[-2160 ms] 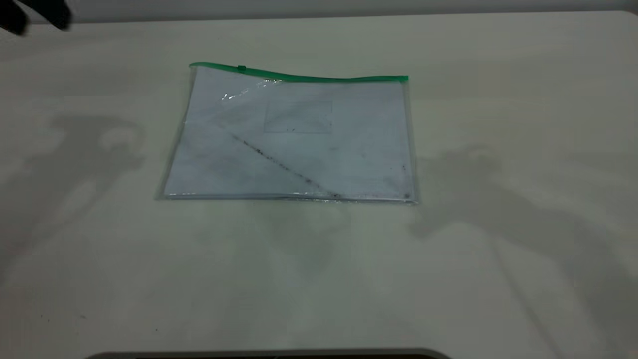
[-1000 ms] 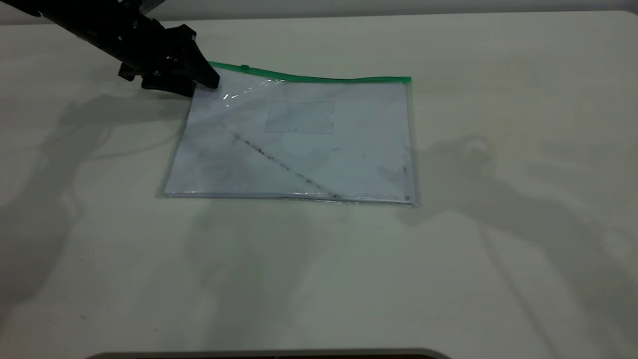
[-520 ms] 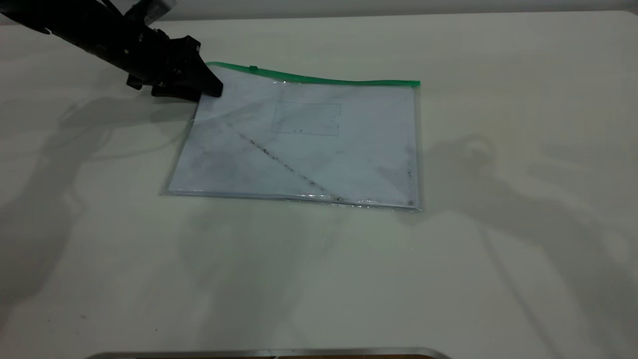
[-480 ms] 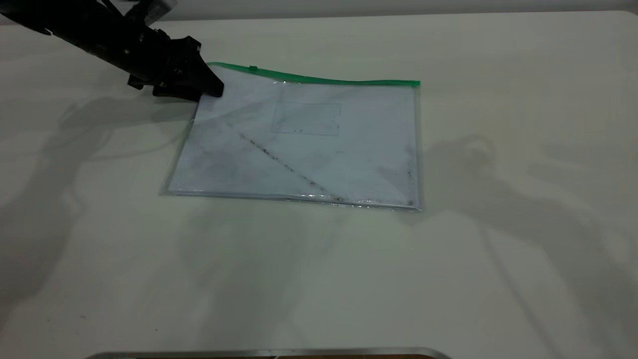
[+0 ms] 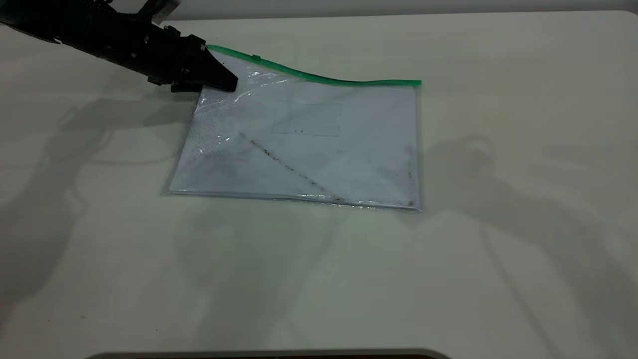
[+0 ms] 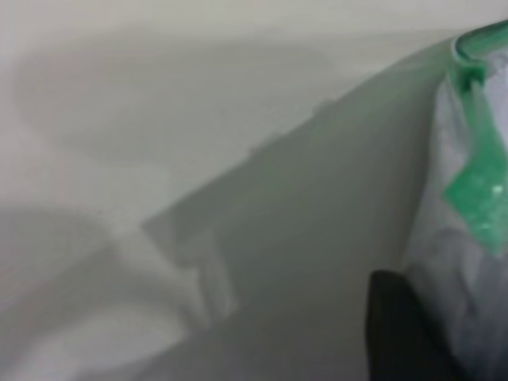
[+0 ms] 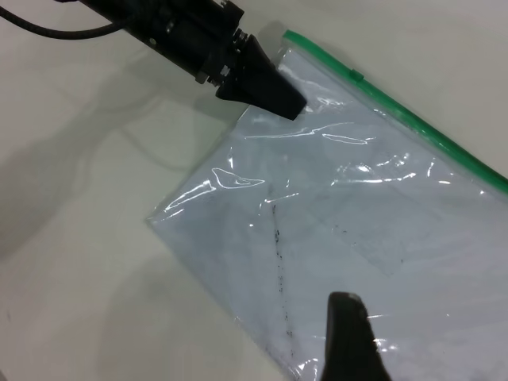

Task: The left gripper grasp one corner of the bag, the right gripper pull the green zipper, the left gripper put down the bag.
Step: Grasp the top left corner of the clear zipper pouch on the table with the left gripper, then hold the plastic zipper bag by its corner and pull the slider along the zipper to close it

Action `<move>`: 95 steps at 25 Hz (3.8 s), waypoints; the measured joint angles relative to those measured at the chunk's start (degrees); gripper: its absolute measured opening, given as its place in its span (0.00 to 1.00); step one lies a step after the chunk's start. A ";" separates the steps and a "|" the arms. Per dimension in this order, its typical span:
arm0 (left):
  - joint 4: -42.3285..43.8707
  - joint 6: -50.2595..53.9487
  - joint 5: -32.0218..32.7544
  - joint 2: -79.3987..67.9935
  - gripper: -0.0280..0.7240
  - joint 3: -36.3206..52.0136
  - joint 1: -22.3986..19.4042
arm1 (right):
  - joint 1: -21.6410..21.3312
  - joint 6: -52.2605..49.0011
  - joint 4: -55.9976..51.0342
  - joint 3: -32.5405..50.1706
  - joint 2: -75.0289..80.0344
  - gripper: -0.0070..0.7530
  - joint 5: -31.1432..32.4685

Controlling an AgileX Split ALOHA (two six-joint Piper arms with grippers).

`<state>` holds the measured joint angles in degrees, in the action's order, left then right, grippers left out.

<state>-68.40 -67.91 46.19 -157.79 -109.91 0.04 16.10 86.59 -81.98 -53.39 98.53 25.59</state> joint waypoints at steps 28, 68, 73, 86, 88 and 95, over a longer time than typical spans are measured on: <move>21.37 -26.10 19.93 14.47 0.11 0.00 10.72 | 0.00 32.64 -19.25 -10.48 14.06 0.64 4.48; 23.63 -36.91 20.54 17.24 0.11 0.00 13.12 | 2.04 34.67 -19.22 -17.04 29.53 0.55 17.18; 23.68 -36.91 20.54 17.24 0.11 0.00 13.12 | 2.22 34.67 -19.22 -17.04 31.15 0.54 17.38; 23.73 -36.91 20.66 17.24 0.11 0.00 13.12 | 2.22 34.67 -19.23 -17.11 31.67 0.15 19.13; 23.73 -36.91 20.66 17.24 0.11 0.00 13.12 | 2.22 34.67 -19.23 -17.11 31.67 0.15 19.13; 23.73 -36.91 20.66 17.24 0.11 0.00 13.12 | 2.22 34.67 -19.23 -17.11 31.67 0.11 19.96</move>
<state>-44.66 -104.81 66.85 -140.55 -109.91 13.16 18.32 121.26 -101.21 -70.49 130.20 45.55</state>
